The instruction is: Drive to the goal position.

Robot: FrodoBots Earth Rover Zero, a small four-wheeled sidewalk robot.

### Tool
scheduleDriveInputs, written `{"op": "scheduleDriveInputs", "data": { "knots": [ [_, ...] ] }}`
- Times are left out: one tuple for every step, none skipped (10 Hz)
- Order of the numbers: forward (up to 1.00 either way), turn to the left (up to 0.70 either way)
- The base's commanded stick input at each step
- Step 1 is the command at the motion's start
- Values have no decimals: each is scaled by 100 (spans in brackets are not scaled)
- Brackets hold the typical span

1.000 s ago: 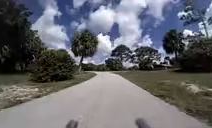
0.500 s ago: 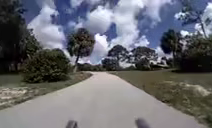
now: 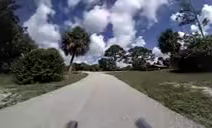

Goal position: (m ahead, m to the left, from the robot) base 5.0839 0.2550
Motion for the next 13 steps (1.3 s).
{"op": "scheduleDriveInputs", "data": {
  "knots": [
    [85, 0],
    [85, 0],
    [85, 0],
    [85, 0],
    [85, 0],
    [85, 0],
    [85, 0],
    [85, 0],
    [85, 0],
    [85, 0],
    [85, 0],
    [85, 0],
    [85, 0]
  ]
}}
